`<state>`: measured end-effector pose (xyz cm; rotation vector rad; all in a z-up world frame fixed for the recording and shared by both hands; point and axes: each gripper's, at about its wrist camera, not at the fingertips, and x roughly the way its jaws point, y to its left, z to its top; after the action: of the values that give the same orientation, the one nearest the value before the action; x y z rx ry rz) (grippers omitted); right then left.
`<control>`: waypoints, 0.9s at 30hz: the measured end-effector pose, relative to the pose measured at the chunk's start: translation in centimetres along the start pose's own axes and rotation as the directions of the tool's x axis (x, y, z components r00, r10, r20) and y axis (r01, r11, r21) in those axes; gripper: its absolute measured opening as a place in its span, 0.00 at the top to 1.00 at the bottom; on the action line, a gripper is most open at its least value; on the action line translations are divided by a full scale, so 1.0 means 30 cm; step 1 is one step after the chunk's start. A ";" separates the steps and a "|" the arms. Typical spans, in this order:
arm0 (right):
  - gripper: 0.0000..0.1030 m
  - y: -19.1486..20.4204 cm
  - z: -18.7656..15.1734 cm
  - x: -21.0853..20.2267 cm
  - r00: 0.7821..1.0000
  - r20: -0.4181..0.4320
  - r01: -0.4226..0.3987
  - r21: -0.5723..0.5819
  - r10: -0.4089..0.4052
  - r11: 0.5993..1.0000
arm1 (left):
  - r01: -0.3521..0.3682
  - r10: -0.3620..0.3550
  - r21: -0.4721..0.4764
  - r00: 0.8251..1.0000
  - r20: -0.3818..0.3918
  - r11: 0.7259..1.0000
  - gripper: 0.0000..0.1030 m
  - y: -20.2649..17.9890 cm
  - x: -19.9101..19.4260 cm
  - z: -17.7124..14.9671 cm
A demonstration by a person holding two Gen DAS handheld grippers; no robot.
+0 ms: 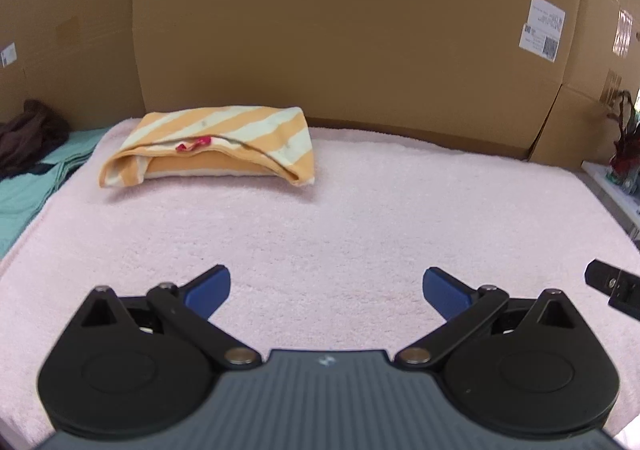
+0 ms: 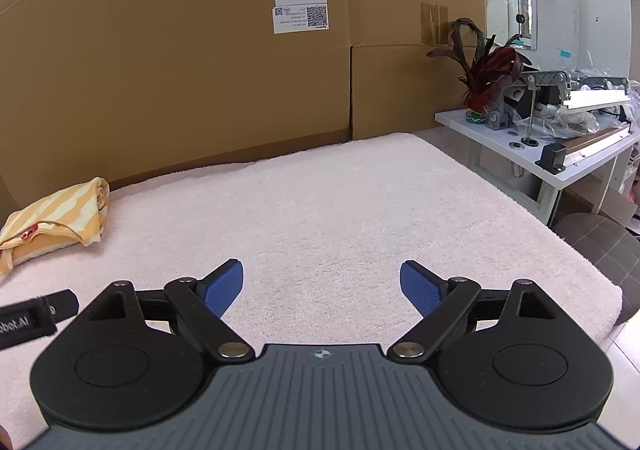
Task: Fold clothes
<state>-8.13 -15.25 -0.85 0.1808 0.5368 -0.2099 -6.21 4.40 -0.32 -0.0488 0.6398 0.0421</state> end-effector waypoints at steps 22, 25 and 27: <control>0.14 0.043 0.017 0.064 0.999 -0.037 -0.004 -0.028 0.003 1.000 | 0.006 -0.003 0.134 1.000 -0.027 0.991 0.00 -0.104 0.060 -0.007; 0.14 0.064 0.019 0.076 0.999 -0.047 -0.013 -0.038 0.011 0.999 | -0.027 0.030 0.132 0.999 -0.020 0.991 0.00 -0.085 0.068 -0.002; 0.14 0.084 0.016 0.082 0.998 -0.056 -0.029 -0.044 0.027 0.999 | -0.046 0.048 0.123 0.999 -0.017 0.991 0.00 -0.066 0.073 0.000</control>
<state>-5.22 -13.29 -1.43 0.1505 0.5931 -0.1659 -4.34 2.48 -1.56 0.0847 0.6625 0.0477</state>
